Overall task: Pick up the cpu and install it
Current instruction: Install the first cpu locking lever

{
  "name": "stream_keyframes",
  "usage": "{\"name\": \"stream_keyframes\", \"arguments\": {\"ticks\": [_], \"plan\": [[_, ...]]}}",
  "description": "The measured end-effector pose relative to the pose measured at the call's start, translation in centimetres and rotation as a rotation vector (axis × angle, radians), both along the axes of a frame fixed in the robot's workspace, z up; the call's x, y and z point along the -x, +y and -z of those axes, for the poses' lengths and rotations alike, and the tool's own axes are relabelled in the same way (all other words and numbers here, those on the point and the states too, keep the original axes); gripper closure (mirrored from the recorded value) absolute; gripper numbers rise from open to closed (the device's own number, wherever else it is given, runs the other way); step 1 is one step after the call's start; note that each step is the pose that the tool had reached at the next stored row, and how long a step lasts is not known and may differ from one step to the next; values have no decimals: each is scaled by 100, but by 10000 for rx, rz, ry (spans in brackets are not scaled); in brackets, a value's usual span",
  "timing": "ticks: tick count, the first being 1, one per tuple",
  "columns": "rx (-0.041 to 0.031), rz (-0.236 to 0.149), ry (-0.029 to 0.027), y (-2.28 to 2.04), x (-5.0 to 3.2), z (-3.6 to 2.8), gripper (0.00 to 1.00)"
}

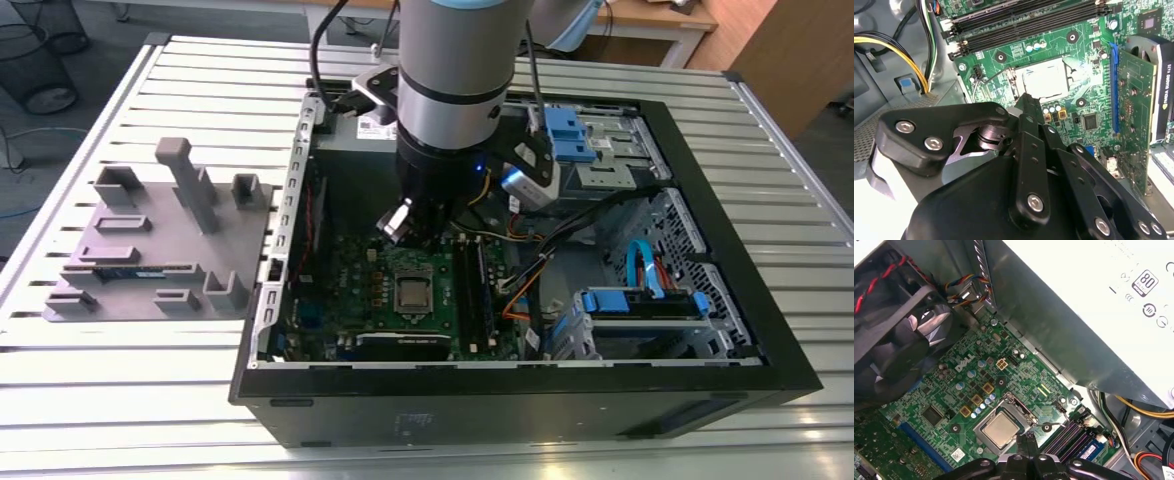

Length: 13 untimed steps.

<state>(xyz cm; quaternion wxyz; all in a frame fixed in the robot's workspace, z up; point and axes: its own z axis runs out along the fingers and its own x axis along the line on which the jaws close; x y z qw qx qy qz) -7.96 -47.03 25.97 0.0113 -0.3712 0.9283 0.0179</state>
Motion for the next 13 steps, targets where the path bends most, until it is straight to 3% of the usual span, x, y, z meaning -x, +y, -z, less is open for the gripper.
{"name": "stream_keyframes", "arguments": {"ticks": [7, 13], "plan": [[4, -1, 2, 7, -1, -16, 89], [-1, -2, 0, 42, -1, -23, 89]]}}
